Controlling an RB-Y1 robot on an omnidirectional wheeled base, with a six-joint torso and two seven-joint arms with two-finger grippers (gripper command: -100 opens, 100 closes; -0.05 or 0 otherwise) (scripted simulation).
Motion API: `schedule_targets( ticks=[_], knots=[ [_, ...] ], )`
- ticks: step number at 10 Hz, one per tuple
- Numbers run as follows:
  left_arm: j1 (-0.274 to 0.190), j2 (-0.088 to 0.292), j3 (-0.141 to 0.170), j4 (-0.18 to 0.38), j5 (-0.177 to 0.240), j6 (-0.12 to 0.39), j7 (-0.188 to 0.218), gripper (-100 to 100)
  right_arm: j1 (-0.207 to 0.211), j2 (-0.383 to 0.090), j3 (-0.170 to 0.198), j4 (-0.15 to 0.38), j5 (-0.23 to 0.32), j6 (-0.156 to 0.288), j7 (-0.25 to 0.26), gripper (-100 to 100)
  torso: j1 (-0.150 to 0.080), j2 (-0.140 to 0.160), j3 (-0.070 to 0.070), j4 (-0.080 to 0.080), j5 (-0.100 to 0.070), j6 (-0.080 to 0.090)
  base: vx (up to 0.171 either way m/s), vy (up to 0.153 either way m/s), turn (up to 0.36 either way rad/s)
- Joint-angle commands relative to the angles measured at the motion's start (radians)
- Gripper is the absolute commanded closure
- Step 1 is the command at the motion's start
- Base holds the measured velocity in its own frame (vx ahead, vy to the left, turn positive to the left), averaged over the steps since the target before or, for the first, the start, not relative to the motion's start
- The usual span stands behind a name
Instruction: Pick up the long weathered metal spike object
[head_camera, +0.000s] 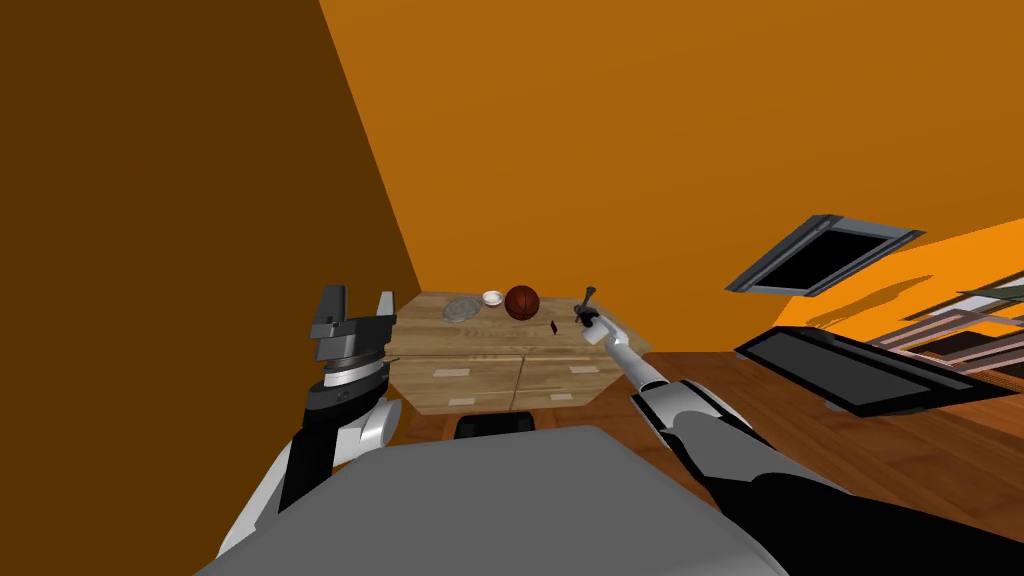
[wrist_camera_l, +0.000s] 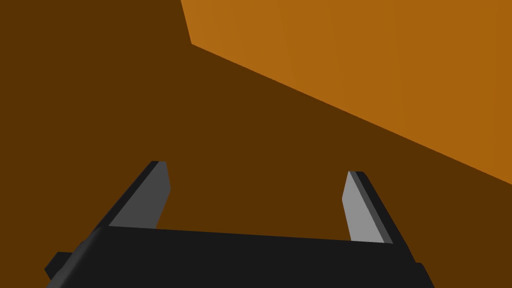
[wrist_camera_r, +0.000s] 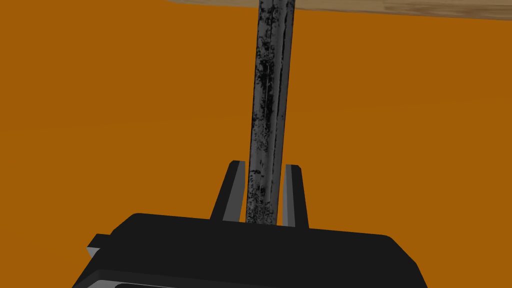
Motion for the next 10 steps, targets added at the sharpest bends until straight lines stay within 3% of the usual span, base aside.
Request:
schedule_targets(
  ticks=[1, 3, 4, 6, 7, 9, 10],
  knots=[
    [0.000, 0.000, 0.000, 0.000, 0.000, 0.000, 0.000, 0, 0.022, -0.003, 0.025, -0.050, 0.022, 0.050, -0.049, 100, 0.000, 0.000, 0.000, 0.000, 0.000, 0.000, 0.005, -0.067, -0.024],
    [0.000, 0.000, 0.000, 0.000, 0.000, 0.000, 0.000, 0, 0.022, -0.003, 0.025, -0.104, 0.022, 0.087, -0.049, 100, -0.001, 0.000, 0.000, 0.000, -0.001, 0.001, 0.000, -0.028, -0.002],
    [0.000, 0.000, 0.000, 0.000, 0.000, 0.000, 0.000, 0, 0.042, 0.013, 0.068, -0.152, 0.066, 0.131, -0.096, 100, 0.000, 0.000, 0.000, 0.000, 0.000, 0.001, -0.002, -0.078, -0.078],
    [0.000, 0.000, 0.000, 0.000, 0.000, 0.000, 0.000, 0, 0.042, 0.013, 0.068, -0.198, 0.086, 0.172, -0.124, 100, -0.004, 0.000, 0.000, 0.000, -0.001, 0.002, -0.004, -0.060, -0.014],
    [0.000, 0.000, 0.000, 0.000, 0.000, 0.000, 0.000, 0, 0.061, 0.028, 0.110, -0.239, 0.128, 0.211, -0.163, 100, -0.002, 0.000, 0.000, 0.000, -0.001, 0.002, 0.003, -0.067, -0.079],
    [0.000, 0.000, 0.000, 0.000, 0.000, 0.000, 0.000, 0, 0.061, 0.028, 0.110, -0.293, 0.151, 0.257, -0.199, 100, -0.004, 0.000, 0.000, 0.000, -0.002, 0.002, 0.006, -0.057, -0.017],
    [0.000, 0.000, 0.000, 0.000, 0.000, 0.000, 0.000, 0, 0.080, 0.044, 0.153, -0.322, 0.194, 0.287, -0.237, 100, -0.003, 0.000, 0.000, 0.000, -0.002, 0.002, 0.011, -0.088, -0.067]
  ],
)
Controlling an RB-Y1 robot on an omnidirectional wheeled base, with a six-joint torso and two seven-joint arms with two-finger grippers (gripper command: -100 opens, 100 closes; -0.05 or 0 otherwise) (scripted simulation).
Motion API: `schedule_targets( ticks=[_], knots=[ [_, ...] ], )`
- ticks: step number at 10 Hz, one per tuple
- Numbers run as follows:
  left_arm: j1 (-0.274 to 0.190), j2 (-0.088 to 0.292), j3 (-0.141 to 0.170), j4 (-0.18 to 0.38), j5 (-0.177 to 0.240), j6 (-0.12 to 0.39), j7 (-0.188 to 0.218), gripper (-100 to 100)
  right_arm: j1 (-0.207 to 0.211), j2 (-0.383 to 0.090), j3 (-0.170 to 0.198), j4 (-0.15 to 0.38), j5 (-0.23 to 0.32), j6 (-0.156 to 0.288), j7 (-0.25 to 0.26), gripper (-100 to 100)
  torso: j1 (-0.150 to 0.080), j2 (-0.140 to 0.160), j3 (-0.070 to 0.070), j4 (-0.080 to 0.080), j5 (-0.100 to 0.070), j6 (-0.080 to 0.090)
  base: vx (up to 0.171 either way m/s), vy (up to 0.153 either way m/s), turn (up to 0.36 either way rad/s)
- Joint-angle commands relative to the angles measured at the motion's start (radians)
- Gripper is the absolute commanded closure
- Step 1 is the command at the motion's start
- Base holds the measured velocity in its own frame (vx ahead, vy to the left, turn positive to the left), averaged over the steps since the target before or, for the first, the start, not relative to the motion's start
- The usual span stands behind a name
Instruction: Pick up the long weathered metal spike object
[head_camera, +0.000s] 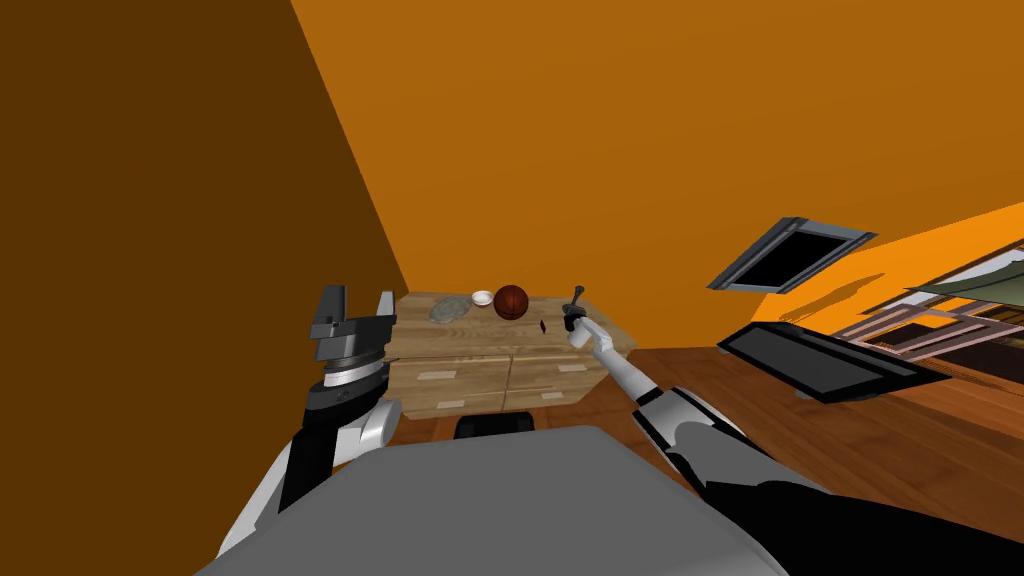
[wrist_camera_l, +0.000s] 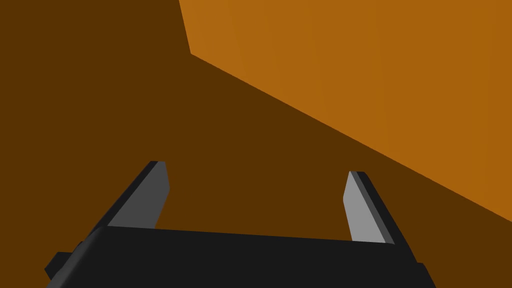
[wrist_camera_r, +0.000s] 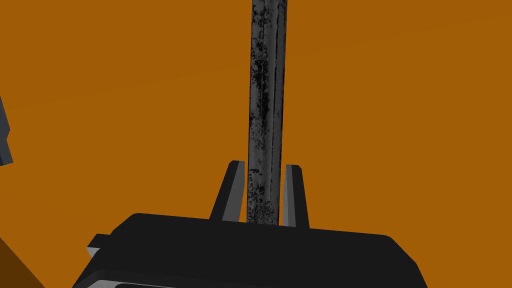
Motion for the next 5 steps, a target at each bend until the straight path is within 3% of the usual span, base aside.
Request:
schedule_targets(
  ticks=[1, 2, 4, 5],
  knots=[
    [0.000, 0.000, 0.000, 0.000, 0.000, 0.000, 0.000, 0, 0.016, 0.007, 0.020, -0.050, 0.043, 0.050, -0.050, 100, 0.000, 0.000, 0.000, 0.000, 0.000, 0.000, -0.003, -0.086, -0.033],
    [0.000, 0.000, 0.000, 0.000, 0.000, 0.000, 0.000, 0, 0.016, 0.007, 0.020, -0.073, 0.043, 0.076, -0.062, 100, -0.001, 0.001, 0.000, 0.001, 0.000, 0.000, -0.006, -0.036, 0.002],
    [0.000, 0.000, 0.000, 0.000, 0.000, 0.000, 0.000, 0, 0.016, 0.007, 0.020, -0.076, 0.044, 0.070, -0.060, 100, 0.004, 0.001, 0.001, 0.001, 0.001, 0.000, 0.000, 0.000, 0.000],
    [0.000, 0.000, 0.000, 0.000, 0.000, 0.000, 0.000, 0, 0.017, 0.007, 0.020, -0.080, 0.044, 0.075, -0.060, 0, 0.004, 0.001, 0.001, 0.001, 0.001, 0.000, 0.000, 0.000, 0.000]
  ],
)
